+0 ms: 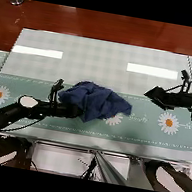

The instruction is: Fold the shirts.

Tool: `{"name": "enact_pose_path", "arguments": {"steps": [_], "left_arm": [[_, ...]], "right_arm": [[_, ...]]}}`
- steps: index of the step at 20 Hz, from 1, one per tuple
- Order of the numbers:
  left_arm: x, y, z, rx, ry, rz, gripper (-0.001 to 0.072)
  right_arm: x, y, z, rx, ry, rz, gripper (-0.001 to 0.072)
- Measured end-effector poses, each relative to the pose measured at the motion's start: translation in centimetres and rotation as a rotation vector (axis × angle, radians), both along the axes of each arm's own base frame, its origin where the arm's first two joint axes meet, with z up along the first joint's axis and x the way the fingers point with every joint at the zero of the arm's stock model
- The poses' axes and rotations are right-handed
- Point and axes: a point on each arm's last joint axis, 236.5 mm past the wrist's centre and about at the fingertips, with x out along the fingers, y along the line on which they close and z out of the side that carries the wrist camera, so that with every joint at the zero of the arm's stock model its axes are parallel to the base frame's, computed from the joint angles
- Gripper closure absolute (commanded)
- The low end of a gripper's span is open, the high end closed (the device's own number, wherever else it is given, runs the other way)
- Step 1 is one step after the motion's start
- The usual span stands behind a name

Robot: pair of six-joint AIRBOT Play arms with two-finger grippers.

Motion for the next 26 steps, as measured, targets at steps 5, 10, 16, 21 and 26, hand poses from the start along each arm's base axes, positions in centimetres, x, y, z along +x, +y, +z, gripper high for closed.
{"name": "enact_pose_path", "arguments": {"steps": [5, 10, 16, 21, 26], "left_arm": [[1.5, 0.1, 0.4, -0.014, -0.011, 0.021, 0.0684], [1.9, 0.3, 0.7, -0.031, -0.005, 0.027, 0.0684], [1.9, 0.2, 0.9, -0.040, -0.001, 0.022, 0.0683], [1.7, 0.1, 0.9, -0.045, 0.003, 0.015, 0.0684], [2.7, -0.5, 3.2, -0.091, -0.028, -0.003, 0.0684]], "right_arm": [[-0.6, 3.5, -3.0, 0.042, 0.070, 0.096, 0.0092], [-0.5, 7.6, -4.8, 0.115, 0.079, 0.183, 0.0092], [-0.5, 12.5, -6.1, 0.160, 0.095, 0.288, 0.0093], [-1.7, 16.4, -6.4, 0.164, 0.099, 0.395, 0.0687], [-1.2, 18.3, -3.4, 0.168, 0.044, 0.496, 0.0681]]}}
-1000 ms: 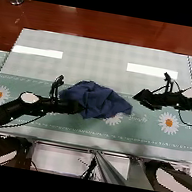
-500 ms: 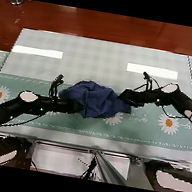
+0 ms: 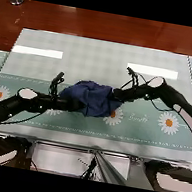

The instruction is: Fold the shirts.

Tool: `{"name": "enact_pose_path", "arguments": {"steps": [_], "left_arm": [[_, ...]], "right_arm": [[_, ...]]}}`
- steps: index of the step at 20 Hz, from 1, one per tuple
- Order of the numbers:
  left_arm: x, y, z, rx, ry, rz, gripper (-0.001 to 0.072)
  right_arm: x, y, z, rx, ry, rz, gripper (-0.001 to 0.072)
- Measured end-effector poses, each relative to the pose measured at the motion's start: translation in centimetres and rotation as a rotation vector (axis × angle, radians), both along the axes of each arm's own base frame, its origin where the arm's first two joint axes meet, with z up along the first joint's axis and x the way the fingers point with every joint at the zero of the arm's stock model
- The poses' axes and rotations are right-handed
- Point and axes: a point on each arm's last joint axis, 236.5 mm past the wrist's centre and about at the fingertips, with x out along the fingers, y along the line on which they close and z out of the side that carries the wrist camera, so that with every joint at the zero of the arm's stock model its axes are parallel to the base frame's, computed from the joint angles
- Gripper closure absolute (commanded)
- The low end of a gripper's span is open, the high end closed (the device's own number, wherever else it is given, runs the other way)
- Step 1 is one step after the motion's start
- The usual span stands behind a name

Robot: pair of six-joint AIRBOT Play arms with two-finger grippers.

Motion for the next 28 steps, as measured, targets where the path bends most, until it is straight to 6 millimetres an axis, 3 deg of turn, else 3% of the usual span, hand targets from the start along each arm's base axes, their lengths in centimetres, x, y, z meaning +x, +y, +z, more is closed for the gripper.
{"name": "enact_pose_path", "arguments": {"steps": [2, 4, 6, 7, 8, 10, 12, 14, 16, 18, 21, 24, 28], "left_arm": [[2.6, -0.3, 4.3, -0.062, -0.086, 0.004, 0.0685], [6.3, -0.2, 11.6, -0.131, -0.245, 0.023, 0.0685], [10.1, 0.6, 21.7, -0.202, -0.453, 0.063, 0.0686], [11.1, 1.2, 27.7, -0.233, -0.577, 0.076, 0.0685], [11.2, 1.8, 33.4, -0.257, -0.692, 0.086, 0.0686], [9.3, 3.2, 43.8, -0.237, -0.923, 0.086, 0.0686], [6.3, 4.9, 50.8, -0.156, -1.085, 0.102, 0.0686], [2.9, 6.5, 54.9, -0.065, -1.182, 0.121, 0.0685], [-0.1, 7.7, 56.6, 0.001, -1.220, 0.129, 0.0685], [-2.5, 8.4, 56.3, 0.055, -1.212, 0.113, 0.0685], [-4.8, 8.7, 52.3, 0.162, -1.107, 0.029, 0.0685], [-6.2, 8.7, 46.0, 0.250, -0.927, -0.093, 0.0685], [-6.1, 8.7, 37.1, 0.301, -0.662, -0.185, 0.0685]], "right_arm": [[2.4, 0.0, 4.8, 0.002, -0.114, 0.036, 0.0681], [6.5, -0.8, 12.6, -0.010, -0.312, 0.016, 0.0681], [9.7, -1.7, 24.4, 0.008, -0.576, -0.032, 0.0681], [10.1, -2.2, 30.3, 0.019, -0.705, -0.052, 0.0681], [9.7, -2.9, 36.5, 0.034, -0.842, -0.078, 0.0681], [6.5, -4.4, 46.4, 0.058, -1.064, -0.119, 0.0681], [2.2, -6.3, 52.5, 0.056, -1.223, -0.158, 0.0681], [-2.3, -8.0, 56.3, 0.049, -1.339, -0.189, 0.0681], [-6.2, -9.6, 58.5, 0.030, -1.424, -0.218, 0.0681], [-9.6, -11.0, 59.6, 0.005, -1.484, -0.237, 0.0681], [-13.0, -12.3, 59.3, -0.042, -1.501, -0.231, 0.0681], [-14.2, -12.2, 56.0, -0.092, -1.396, -0.167, 0.0681], [-12.8, -11.0, 48.4, -0.140, -1.145, -0.054, 0.0681]]}}
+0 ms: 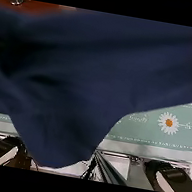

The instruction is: Fold the shirts.

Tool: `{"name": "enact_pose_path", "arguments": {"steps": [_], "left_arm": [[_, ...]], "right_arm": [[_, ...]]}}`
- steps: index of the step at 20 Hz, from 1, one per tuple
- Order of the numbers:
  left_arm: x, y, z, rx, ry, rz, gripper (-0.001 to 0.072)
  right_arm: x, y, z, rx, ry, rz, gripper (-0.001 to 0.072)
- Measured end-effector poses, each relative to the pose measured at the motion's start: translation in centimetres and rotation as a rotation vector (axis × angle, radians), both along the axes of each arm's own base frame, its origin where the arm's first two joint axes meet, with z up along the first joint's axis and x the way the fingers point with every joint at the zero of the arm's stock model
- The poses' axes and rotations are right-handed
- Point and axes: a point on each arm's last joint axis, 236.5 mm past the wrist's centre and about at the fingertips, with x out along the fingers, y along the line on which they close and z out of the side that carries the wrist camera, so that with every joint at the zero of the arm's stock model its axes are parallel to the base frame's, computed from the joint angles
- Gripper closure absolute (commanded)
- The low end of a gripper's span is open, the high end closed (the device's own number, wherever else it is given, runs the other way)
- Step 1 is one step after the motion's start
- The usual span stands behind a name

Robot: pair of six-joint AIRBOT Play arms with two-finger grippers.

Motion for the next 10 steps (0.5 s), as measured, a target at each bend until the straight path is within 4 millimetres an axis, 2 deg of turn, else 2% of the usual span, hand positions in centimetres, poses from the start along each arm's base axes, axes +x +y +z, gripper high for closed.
{"name": "enact_pose_path", "arguments": {"steps": [2, 5, 7, 10], "left_arm": [[1.2, -0.2, -5.3, 0.021, 0.141, 0.005, 0.0684], [4.3, -0.8, -13.5, 0.016, 0.309, 0.050, 0.0684], [6.9, -1.4, -18.7, 0.009, 0.377, 0.092, 0.0684], [11.6, -2.3, -25.1, 0.011, 0.423, 0.156, 0.0684]], "right_arm": [[2.2, 0.4, -4.5, -0.023, 0.128, -0.004, 0.0681], [7.3, 1.2, -11.4, -0.018, 0.288, -0.039, 0.0681], [11.2, 1.6, -16.3, -0.017, 0.392, -0.080, 0.0681], [17.5, 2.3, -23.0, 0.015, 0.514, -0.158, 0.0680]]}}
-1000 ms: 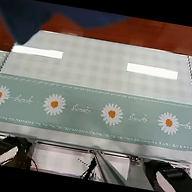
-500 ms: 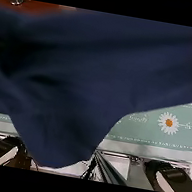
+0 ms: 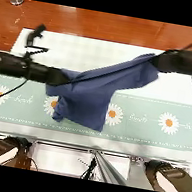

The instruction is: Fold the shirts.

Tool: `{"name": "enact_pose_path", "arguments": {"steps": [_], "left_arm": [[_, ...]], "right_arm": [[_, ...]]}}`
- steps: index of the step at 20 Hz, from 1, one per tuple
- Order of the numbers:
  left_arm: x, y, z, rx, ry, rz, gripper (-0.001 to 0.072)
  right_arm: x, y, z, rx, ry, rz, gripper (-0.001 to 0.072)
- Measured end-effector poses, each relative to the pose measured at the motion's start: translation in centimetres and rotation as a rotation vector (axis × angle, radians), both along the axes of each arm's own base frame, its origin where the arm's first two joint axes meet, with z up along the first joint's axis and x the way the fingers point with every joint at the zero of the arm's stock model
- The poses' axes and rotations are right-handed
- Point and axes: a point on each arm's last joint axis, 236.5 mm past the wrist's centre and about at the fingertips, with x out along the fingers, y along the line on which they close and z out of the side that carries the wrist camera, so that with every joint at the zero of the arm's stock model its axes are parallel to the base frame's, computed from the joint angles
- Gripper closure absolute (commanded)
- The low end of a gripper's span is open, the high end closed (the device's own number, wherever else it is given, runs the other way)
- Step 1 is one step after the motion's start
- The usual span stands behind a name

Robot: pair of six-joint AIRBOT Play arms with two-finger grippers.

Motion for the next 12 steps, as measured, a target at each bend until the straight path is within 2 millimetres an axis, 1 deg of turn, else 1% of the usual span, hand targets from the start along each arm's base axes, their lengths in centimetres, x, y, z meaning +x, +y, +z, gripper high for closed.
{"name": "enact_pose_path", "arguments": {"steps": [2, 3, 4, 5, 6, 7, 8, 9, 10, 11, 12], "left_arm": [[3.4, -0.2, -3.1, 0.012, 0.015, 0.052, 0.0684], [5.0, -0.2, -4.4, 0.019, 0.023, 0.075, 0.0683], [6.5, -0.3, -5.1, 0.024, 0.023, 0.091, 0.0673], [7.9, -0.4, -5.6, 0.024, 0.022, 0.103, 0.0510], [9.1, -0.4, -6.0, 0.026, 0.022, 0.110, 0.0110], [10.1, -0.6, -6.0, 0.027, 0.021, 0.108, 0.0002], [11.0, -0.7, -5.8, 0.028, 0.012, 0.108, 0.0002], [11.5, -0.4, -5.8, 0.051, 0.007, 0.086, 0.0002], [12.1, 0.2, -5.4, 0.075, -0.005, 0.073, 0.0003], [12.6, 1.3, -4.9, 0.110, -0.016, 0.062, 0.0003], [12.9, 2.8, -4.7, 0.148, -0.015, 0.057, 0.0003]], "right_arm": [[3.9, 0.4, -4.0, 0.028, 0.066, -0.066, 0.0678], [5.5, 0.6, -5.8, 0.040, 0.098, -0.095, 0.0678], [7.0, 0.8, -7.4, 0.059, 0.125, -0.123, 0.0658], [8.5, 1.0, -8.9, 0.083, 0.152, -0.148, 0.0507], [9.7, 1.1, -10.1, 0.113, 0.182, -0.173, 0.0182], [10.8, 1.1, -10.8, 0.145, 0.201, -0.189, 0.0079], [11.8, 1.0, -11.2, 0.176, 0.212, -0.193, 0.0079], [12.5, 0.9, -11.2, 0.209, 0.220, -0.189, 0.0080], [13.0, 0.5, -10.7, 0.241, 0.224, -0.181, 0.0080], [13.2, -0.2, -10.1, 0.259, 0.229, -0.174, 0.0080], [13.2, -1.5, -9.5, 0.264, 0.236, -0.167, 0.0081]]}}
